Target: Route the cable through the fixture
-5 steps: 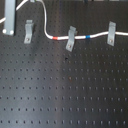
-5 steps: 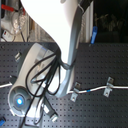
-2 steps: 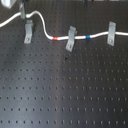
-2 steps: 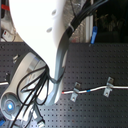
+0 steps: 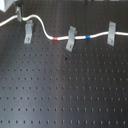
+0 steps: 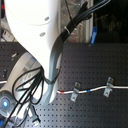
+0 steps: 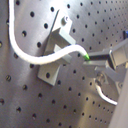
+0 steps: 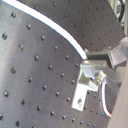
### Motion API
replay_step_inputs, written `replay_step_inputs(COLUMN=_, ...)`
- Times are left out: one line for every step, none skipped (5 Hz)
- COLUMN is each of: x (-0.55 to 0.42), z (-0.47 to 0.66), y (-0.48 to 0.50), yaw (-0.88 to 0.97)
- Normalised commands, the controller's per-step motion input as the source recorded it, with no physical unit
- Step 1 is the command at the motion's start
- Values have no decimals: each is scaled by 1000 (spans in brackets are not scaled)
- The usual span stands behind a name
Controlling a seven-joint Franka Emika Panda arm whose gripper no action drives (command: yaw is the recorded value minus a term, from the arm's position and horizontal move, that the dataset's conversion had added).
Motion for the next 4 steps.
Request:
replay_step_inputs(x=33, z=133, y=-11, yaw=0)
replay_step_inputs(x=86, z=123, y=-31, yaw=0)
replay_step_inputs(x=161, z=139, y=-58, yaw=3)
replay_step_inputs(x=172, z=49, y=-63, yaw=606)
